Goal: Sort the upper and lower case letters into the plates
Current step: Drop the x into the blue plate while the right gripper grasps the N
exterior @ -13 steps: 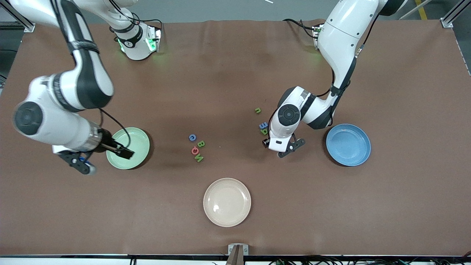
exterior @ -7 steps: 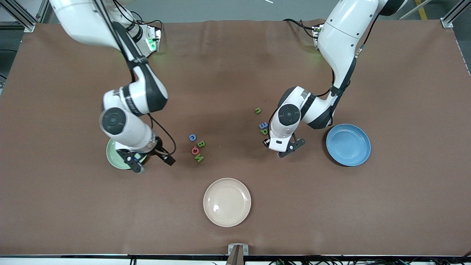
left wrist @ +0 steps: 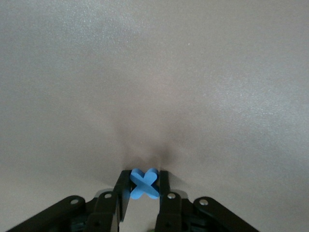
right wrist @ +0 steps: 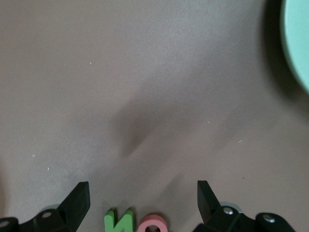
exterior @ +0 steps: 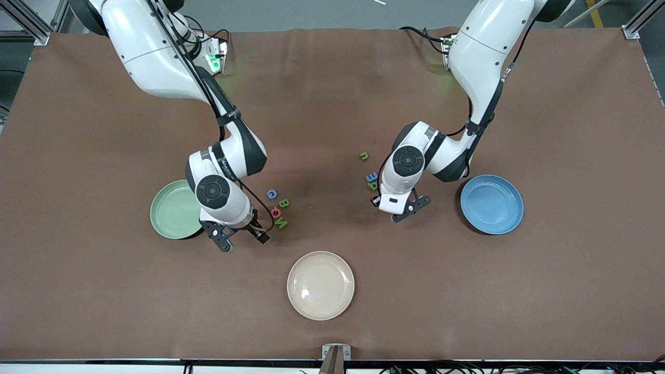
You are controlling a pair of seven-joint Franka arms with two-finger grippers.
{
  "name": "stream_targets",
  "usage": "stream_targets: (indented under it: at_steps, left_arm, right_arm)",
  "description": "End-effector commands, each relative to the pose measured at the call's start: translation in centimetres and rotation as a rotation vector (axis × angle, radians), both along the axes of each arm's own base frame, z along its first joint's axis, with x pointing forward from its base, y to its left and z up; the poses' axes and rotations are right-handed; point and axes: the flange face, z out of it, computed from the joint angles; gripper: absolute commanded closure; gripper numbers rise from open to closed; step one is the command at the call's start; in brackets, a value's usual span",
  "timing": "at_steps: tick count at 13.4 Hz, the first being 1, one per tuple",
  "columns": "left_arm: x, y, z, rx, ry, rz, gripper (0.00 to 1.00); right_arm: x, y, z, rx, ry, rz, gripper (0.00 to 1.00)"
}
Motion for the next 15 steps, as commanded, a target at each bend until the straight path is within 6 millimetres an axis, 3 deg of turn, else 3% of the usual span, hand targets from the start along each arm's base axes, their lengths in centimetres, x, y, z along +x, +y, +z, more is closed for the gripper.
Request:
stream_targets:
  at_steps: [1, 3, 5, 7, 9, 11, 13, 15]
  left_arm:
    - [-0.2, 0.4, 1.1, 0.009, -0.017, 0.015, 0.83]
    - [0.3, 0.7, 3.2, 0.0, -0.036, 0.021, 0.83]
    - [1.4, 2.7, 7.0, 0.016, -0.026, 0.018, 0.83]
    - [1.9, 5.7, 10.5, 0.051, 0.028, -0.072, 0.83]
    - [2.0, 9.5, 13.0, 0.068, 0.076, -0.142, 0.83]
    - [1.9, 13.8, 13.8, 0.063, 0.092, -0.214, 0.83]
    - [1.6, 18.2, 13.3, 0.05, 0.112, -0.284, 0.83]
    - [1.1, 20.7, 12.0, 0.038, 0.118, -0.335, 0.83]
  right_arm:
    - [-0.5, 2.1, -1.1, -0.021, 0.003, -0.01, 0.03]
    - [-0.5, 2.3, -1.2, -0.019, 0.001, -0.018, 0.05]
    - [-0.4, 2.4, -1.9, -0.014, -0.005, -0.029, 0.1]
    - [-0.4, 2.7, -2.8, -0.005, -0.018, -0.038, 0.17]
    - [-0.4, 4.2, -3.4, 0.003, -0.031, -0.05, 0.21]
    - [-0.5, 5.4, -3.8, 0.005, -0.036, -0.055, 0.22]
    - [-0.5, 5.4, -3.9, 0.004, -0.034, -0.055, 0.22]
    - [-0.6, 5.7, -3.8, 0.007, -0.035, -0.054, 0.22]
